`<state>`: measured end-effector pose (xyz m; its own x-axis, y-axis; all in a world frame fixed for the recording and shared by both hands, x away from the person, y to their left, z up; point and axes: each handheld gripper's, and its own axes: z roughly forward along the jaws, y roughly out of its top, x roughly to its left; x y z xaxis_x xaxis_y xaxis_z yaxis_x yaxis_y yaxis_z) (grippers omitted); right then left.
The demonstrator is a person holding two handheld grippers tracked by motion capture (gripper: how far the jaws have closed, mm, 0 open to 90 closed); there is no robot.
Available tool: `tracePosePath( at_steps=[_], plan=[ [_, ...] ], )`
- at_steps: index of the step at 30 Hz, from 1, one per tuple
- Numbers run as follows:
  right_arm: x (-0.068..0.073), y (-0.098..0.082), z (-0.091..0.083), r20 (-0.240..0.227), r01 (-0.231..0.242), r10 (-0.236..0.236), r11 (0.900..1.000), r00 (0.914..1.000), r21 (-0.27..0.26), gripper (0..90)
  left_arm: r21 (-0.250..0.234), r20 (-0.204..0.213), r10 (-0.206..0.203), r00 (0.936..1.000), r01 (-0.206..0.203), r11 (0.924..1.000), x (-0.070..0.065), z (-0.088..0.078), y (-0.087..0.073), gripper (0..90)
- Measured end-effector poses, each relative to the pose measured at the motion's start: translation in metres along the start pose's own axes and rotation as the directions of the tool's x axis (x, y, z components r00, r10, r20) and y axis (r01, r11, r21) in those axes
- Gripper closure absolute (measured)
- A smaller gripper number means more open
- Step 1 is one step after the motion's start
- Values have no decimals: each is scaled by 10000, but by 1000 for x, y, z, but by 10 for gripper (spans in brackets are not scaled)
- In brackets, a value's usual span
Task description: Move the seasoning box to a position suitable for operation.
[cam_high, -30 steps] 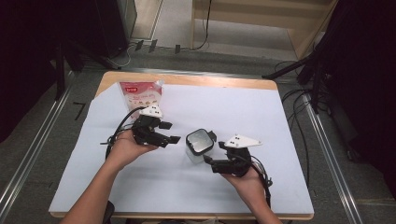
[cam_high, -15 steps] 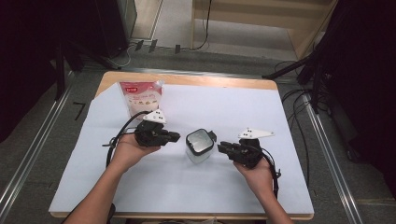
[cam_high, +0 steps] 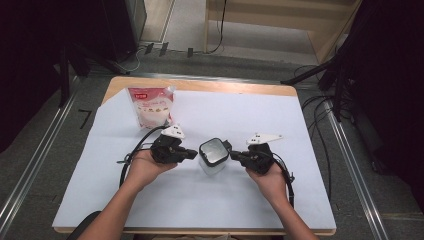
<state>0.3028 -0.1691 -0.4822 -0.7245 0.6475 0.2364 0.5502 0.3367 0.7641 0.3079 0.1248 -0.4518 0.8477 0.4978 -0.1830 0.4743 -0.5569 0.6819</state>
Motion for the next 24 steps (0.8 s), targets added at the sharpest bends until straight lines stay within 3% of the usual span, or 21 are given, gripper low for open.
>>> tracePosePath(
  at_steps=[6,11,24],
  plan=[
    [2,0,9,-10,52,-52,9999,10000,110,900,196,176,-78,9998,75,9998,0,7,-1,900],
    [2,0,10,7,-34,34,10000,10000,92,900,28,222,-228,9995,228,9997,0,9,-2,900],
    [12,-1,11,-170,-76,82,9995,9998,311,900,9,35,-370,9993,370,9993,7,5,-3,900]
  ],
)
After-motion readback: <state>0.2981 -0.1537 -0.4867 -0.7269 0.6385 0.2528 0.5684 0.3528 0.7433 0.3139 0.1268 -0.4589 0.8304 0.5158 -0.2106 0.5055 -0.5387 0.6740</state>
